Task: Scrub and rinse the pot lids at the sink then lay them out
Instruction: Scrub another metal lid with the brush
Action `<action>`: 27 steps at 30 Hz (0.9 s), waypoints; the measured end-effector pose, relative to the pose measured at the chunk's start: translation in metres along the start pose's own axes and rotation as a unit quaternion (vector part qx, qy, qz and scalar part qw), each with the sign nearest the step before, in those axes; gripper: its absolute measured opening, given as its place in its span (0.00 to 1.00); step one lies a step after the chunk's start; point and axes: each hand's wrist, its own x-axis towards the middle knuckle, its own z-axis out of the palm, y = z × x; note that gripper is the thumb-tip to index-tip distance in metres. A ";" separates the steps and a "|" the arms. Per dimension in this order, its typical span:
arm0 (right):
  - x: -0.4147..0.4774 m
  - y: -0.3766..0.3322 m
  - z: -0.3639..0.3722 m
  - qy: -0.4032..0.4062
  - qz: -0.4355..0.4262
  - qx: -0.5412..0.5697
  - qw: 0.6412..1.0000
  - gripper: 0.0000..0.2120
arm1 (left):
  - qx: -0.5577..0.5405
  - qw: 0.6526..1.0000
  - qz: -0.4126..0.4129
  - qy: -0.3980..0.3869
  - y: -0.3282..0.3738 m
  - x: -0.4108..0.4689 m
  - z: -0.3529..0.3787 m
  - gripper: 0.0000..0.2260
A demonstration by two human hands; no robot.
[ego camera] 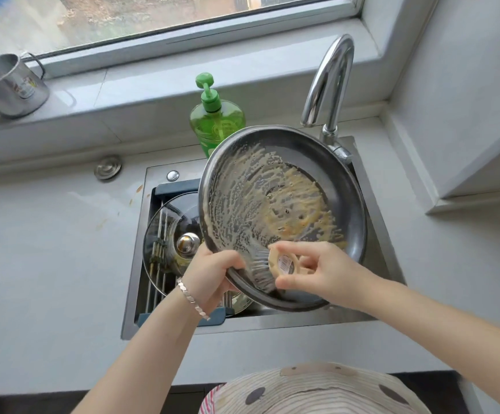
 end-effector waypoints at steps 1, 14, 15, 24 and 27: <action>0.000 0.004 -0.006 0.000 0.021 -0.017 1.000 0.27 | 0.001 1.000 0.004 0.009 0.000 -0.001 0.000 0.10; 0.019 -0.008 -0.001 0.037 0.022 -0.029 0.999 0.28 | -0.062 0.993 0.003 0.100 -0.009 0.005 0.009 0.13; 0.023 -0.014 0.006 0.039 0.006 -0.011 0.999 0.28 | -0.069 0.992 -0.006 0.105 -0.010 0.006 0.012 0.15; 0.016 -0.018 0.011 0.008 -0.002 -0.091 0.996 0.28 | -0.068 0.984 -0.007 0.167 -0.015 0.013 0.000 0.23; 0.022 -0.027 0.020 0.020 -0.047 -0.086 0.995 0.28 | -0.055 0.979 -0.016 0.197 -0.015 0.016 0.002 0.27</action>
